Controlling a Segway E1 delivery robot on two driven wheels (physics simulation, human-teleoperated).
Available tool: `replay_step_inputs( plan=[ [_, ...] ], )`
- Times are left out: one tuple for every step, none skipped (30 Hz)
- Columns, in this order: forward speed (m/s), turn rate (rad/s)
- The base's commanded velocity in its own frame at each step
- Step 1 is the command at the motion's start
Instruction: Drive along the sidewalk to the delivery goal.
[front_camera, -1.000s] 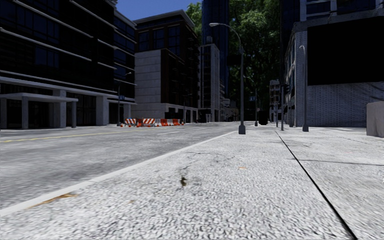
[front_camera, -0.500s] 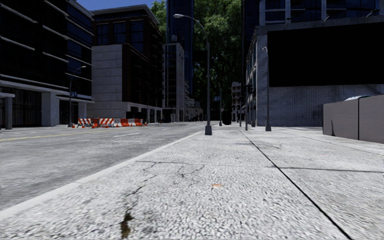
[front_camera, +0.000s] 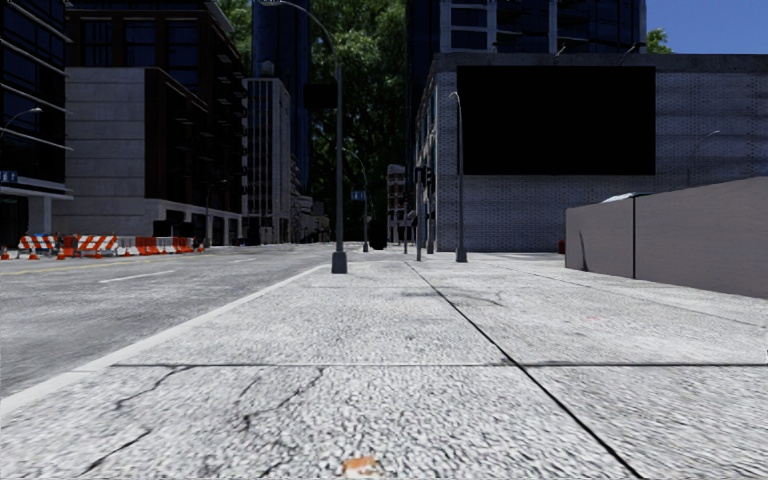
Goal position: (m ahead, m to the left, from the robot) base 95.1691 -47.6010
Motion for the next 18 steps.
replay_step_inputs(
  plan=[
    [2.0, -0.5],
    [2.0, -0.5],
    [2.0, -0.5],
    [2.0, -0.5],
    [2.0, -0.5],
    [2.0, -0.5],
    [2.0, -0.5],
    [2.0, -0.5],
    [2.0, -0.5],
    [2.0, -0.5],
    [2.0, -0.5],
    [2.0, -0.5],
    [2.0, -0.5],
    [2.0, -0.5],
    [2.0, -0.5],
    [2.0, -0.42],
    [2.0, -0.15],
    [2.0, -0.15]
  ],
)
